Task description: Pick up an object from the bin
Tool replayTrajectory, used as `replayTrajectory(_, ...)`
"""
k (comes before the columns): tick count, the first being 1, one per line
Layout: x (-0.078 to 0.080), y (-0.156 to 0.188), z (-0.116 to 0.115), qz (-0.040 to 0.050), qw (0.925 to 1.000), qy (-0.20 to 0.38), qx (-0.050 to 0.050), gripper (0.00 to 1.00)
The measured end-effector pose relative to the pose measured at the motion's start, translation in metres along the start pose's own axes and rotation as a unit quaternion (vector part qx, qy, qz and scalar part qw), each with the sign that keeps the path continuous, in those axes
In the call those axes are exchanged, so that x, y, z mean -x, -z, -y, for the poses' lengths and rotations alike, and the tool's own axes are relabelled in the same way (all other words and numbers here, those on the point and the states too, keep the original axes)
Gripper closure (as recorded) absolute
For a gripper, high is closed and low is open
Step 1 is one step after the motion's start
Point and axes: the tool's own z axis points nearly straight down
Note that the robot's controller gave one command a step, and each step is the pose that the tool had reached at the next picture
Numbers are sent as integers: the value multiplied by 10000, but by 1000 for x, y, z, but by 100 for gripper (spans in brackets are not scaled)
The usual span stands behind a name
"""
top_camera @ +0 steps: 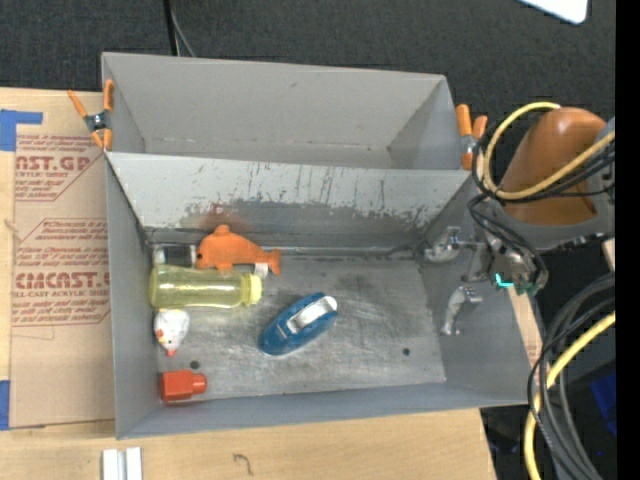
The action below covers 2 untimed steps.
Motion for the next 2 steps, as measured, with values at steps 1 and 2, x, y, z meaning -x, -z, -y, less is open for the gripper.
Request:
replayTrajectory(1,2,4,0,35,10000,5,-8,0)
replayTrajectory(2,4,-20,-34,58,9998,207,-26,0)
